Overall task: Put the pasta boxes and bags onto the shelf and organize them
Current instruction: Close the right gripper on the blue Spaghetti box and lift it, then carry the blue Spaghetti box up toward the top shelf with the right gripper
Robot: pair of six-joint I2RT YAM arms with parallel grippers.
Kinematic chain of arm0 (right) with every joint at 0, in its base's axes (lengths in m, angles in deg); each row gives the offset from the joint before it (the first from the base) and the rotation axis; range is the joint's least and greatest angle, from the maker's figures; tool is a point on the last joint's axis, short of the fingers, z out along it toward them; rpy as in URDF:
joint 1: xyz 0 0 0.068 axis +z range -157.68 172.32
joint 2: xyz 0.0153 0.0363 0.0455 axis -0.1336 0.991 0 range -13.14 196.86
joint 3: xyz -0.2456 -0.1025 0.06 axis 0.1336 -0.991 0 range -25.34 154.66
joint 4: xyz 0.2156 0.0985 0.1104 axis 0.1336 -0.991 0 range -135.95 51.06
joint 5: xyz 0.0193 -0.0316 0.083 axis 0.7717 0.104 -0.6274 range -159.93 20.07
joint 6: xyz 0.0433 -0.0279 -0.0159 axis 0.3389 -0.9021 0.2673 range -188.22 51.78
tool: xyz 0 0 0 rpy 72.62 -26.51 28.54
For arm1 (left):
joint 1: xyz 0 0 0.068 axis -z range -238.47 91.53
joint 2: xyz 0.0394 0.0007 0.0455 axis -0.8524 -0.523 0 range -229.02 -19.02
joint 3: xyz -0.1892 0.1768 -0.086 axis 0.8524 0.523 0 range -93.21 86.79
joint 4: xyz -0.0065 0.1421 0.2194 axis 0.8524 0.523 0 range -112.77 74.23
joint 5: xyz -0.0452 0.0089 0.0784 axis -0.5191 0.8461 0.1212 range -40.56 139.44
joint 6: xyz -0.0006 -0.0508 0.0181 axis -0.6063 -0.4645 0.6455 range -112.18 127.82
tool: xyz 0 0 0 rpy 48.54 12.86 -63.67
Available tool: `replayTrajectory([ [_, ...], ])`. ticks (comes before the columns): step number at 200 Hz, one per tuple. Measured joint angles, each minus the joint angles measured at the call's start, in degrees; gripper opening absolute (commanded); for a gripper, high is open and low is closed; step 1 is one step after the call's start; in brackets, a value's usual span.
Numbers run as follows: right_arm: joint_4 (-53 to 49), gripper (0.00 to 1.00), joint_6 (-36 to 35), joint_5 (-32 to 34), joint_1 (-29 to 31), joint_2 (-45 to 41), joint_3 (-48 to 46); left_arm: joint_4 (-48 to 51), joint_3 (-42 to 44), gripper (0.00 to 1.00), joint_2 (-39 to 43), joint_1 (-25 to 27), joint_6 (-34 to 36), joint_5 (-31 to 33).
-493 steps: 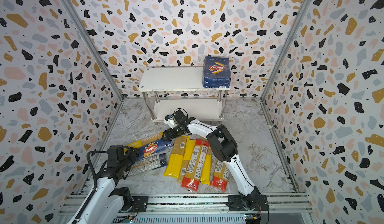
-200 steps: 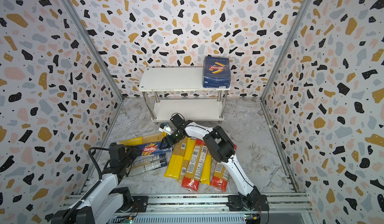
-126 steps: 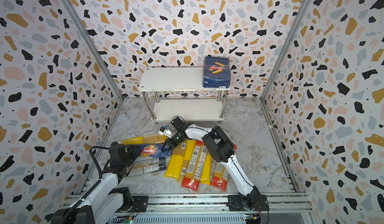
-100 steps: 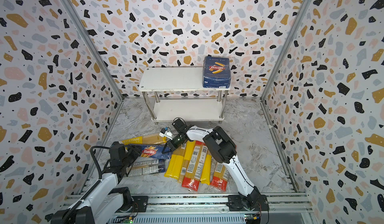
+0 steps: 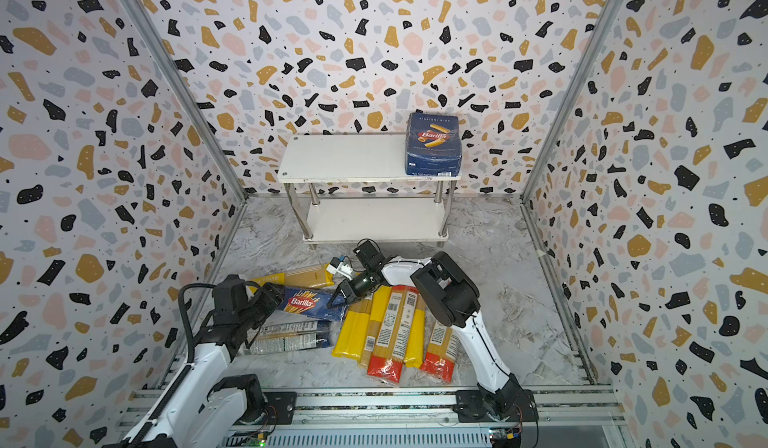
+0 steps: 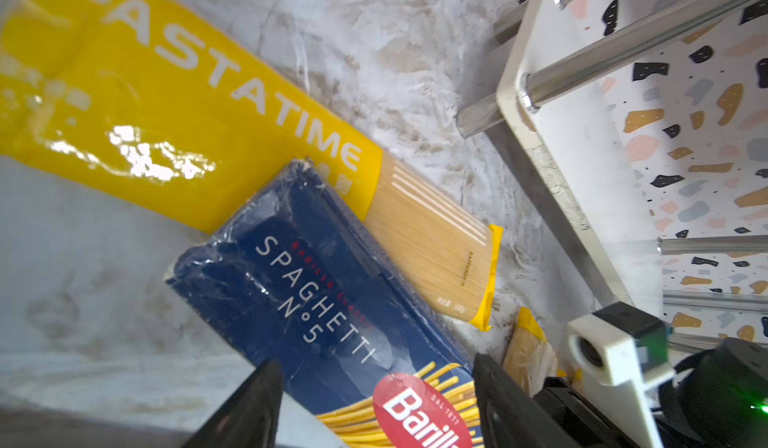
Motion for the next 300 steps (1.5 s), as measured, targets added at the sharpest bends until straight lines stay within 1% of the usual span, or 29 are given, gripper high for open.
replayTrajectory([
  [41,2.7,0.09,4.9,-1.2,-1.0,-3.3,-5.5,4.8,-3.3,0.78,3.0,0.0,0.7,1.5],
  [90,4.8,0.08,10.2,-0.4,-1.9,-10.4,-13.6,10.3,-4.5,0.79,7.5,0.0,0.6,3.4],
  [138,12.1,0.06,18.1,0.5,-2.2,-17.3,-20.8,13.6,-5.2,0.79,10.4,0.0,0.6,4.3],
  [185,18.0,0.06,23.7,1.0,-2.3,-23.9,-26.0,16.3,-5.2,0.80,12.7,0.0,0.7,4.5],
  [195,18.6,0.06,24.4,1.5,-2.3,-25.7,-27.1,16.9,-5.2,0.80,13.0,0.0,0.7,4.5],
  [199,18.6,0.06,24.7,1.7,-2.3,-26.6,-27.5,17.1,-5.3,0.82,13.2,0.0,0.7,4.5],
  [211,18.5,0.06,25.2,2.1,-2.3,-29.0,-28.7,17.5,-5.3,0.99,13.6,0.0,0.9,4.5],
  [213,18.5,0.06,25.2,2.3,-2.3,-29.6,-28.9,17.6,-5.3,1.00,13.6,0.0,1.1,4.6],
  [268,12.0,0.06,24.0,5.6,-2.7,-41.8,-29.4,19.5,-5.9,0.99,15.6,0.0,2.9,4.9],
  [300,8.2,0.06,23.1,6.8,-4.2,-46.9,-29.4,20.5,-6.7,1.00,17.3,0.0,3.5,4.5],
])
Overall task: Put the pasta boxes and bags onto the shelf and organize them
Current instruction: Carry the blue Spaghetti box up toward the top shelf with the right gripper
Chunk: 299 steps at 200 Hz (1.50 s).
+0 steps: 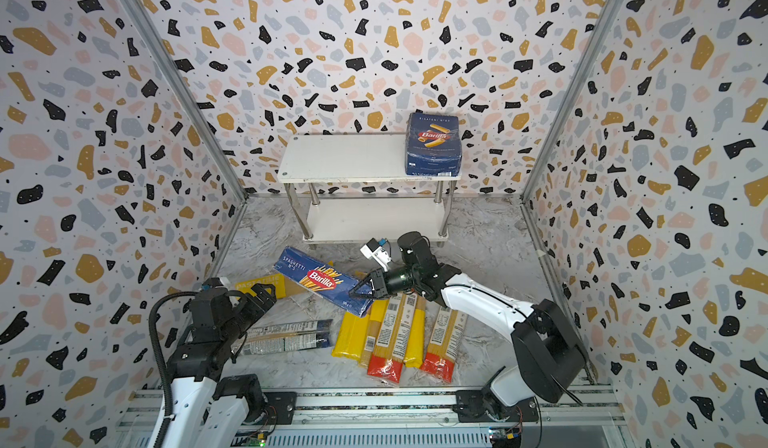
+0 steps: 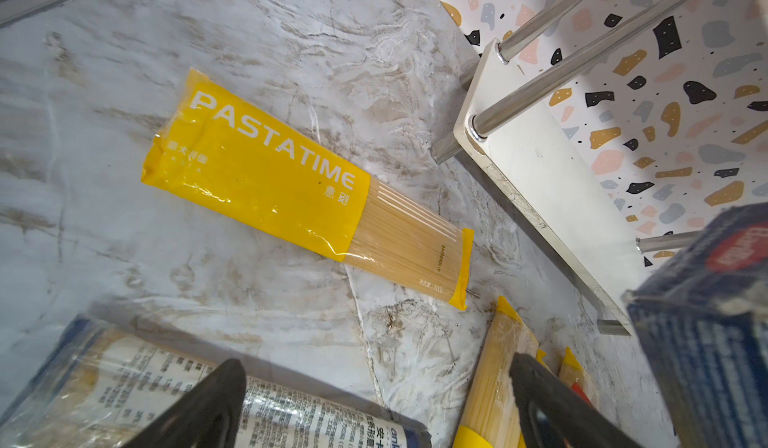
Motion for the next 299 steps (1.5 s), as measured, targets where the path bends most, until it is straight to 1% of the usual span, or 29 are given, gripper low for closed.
replayTrajectory([
  [24,-2.8,0.06,-0.3,1.6,-0.9,-2.4,0.0,0.0,-0.7,1.00,-0.4,0.0,0.4,-1.9],
  [45,-6.5,0.06,-0.9,3.7,-1.2,-4.2,0.7,0.0,-2.0,1.00,-2.5,0.0,1.4,-3.8],
  [70,-12.0,0.06,-1.6,6.1,-1.1,-5.6,4.0,-0.3,-4.5,1.00,-4.5,0.0,2.3,-5.6],
  [93,-14.9,0.06,-2.1,7.9,-1.2,-7.6,7.0,-1.1,-5.7,1.00,-5.4,0.0,2.9,-7.3],
  [133,-15.5,0.06,-2.0,8.8,-2.8,-12.0,9.6,-2.4,-5.7,1.00,-6.5,0.1,3.1,-9.3],
  [158,-15.5,0.06,-1.0,9.1,-4.5,-12.7,10.7,-3.3,-5.7,1.00,-7.1,0.3,3.0,-9.9],
  [183,-15.9,0.06,-0.2,10.5,-6.2,-12.1,13.2,-3.5,-5.7,1.00,-7.6,0.4,3.0,-10.3],
  [251,-16.4,0.06,0.4,14.6,-10.4,-7.3,25.6,-4.4,-8.5,0.99,-9.0,1.0,2.8,-11.2],
  [299,-19.6,0.05,-2.0,20.8,-10.9,0.3,37.2,-7.4,-8.8,1.00,-9.9,2.1,1.2,-11.4],
])
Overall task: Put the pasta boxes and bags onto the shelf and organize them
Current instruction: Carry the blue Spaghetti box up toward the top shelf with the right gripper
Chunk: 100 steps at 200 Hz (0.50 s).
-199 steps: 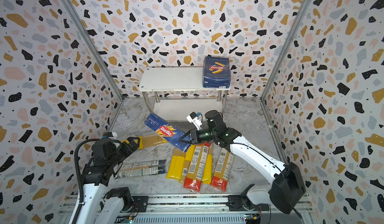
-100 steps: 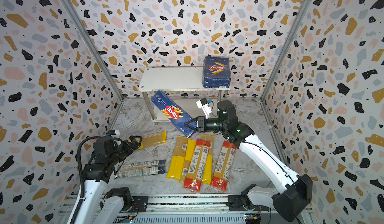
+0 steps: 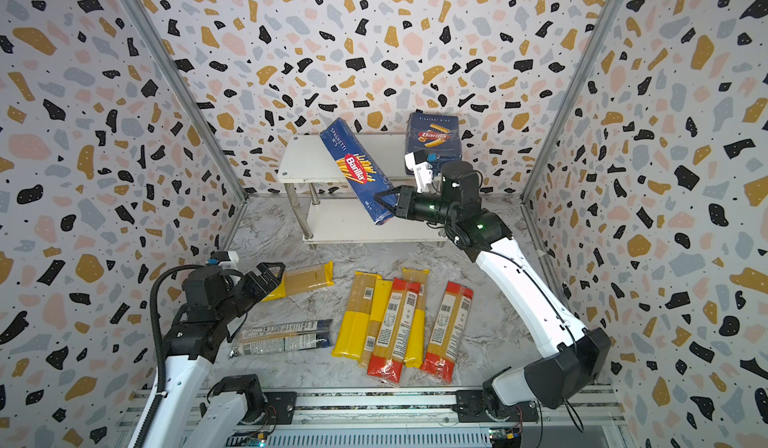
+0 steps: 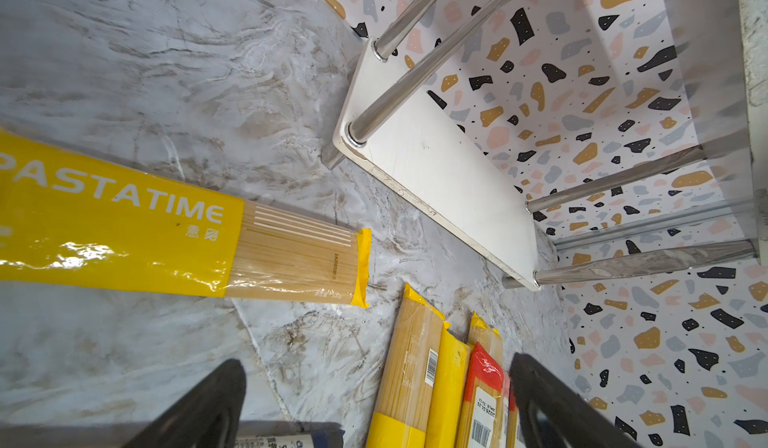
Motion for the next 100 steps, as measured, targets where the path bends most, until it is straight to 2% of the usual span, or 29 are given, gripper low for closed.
replayTrajectory([
  [35,-2.9,0.06,-2.6,4.8,0.0,6.1,6.9,-2.0,0.0,1.00,-1.8,3.1,-0.6,0.7],
  [100,-12.2,0.06,-8.4,13.4,0.4,21.0,29.9,-6.1,0.0,0.99,-4.9,10.3,-1.8,3.8],
])
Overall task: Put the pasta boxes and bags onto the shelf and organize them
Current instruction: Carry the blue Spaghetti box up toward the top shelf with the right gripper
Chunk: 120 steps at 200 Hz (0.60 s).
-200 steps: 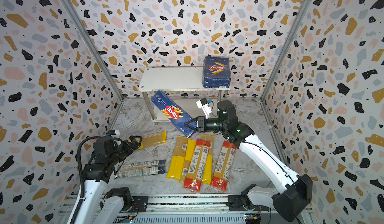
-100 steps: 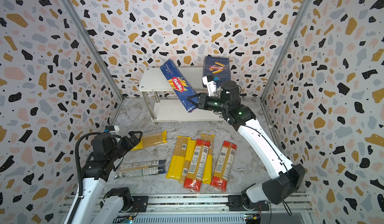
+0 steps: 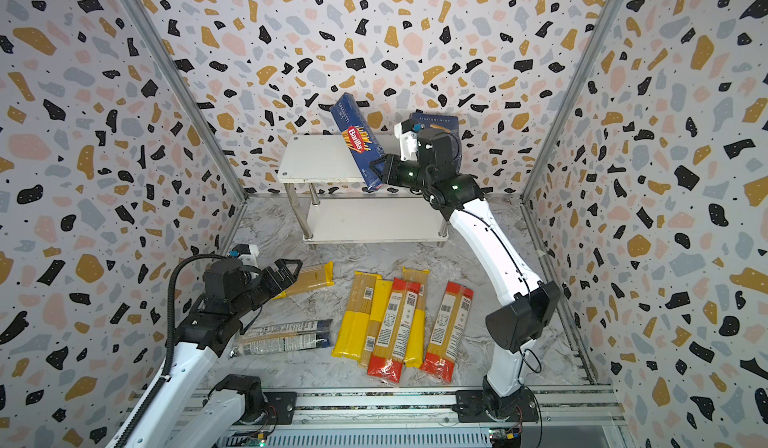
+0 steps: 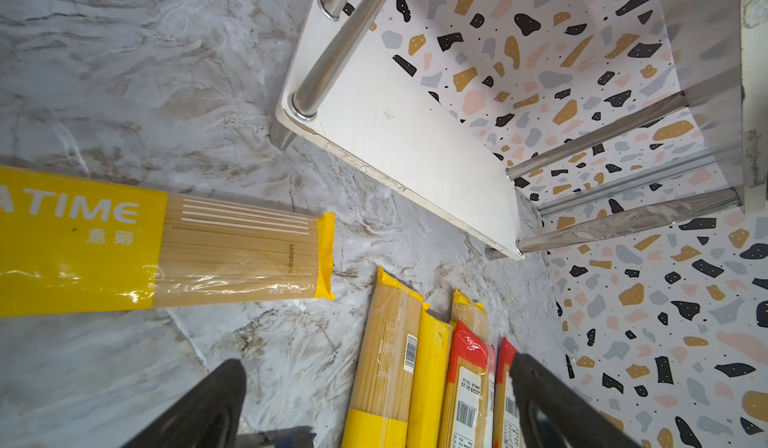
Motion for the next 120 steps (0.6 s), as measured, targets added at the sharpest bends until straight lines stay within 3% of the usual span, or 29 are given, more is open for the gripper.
replayTrajectory([
  [42,-5.4,0.06,-5.2,8.9,3.3,4.4,9.4,-2.3,0.0,1.00,-1.7,2.2,-0.5,0.9],
  [120,-11.9,0.05,-15.5,26.1,10.5,4.8,10.6,-4.1,1.2,1.00,-2.1,3.0,-0.4,1.4],
])
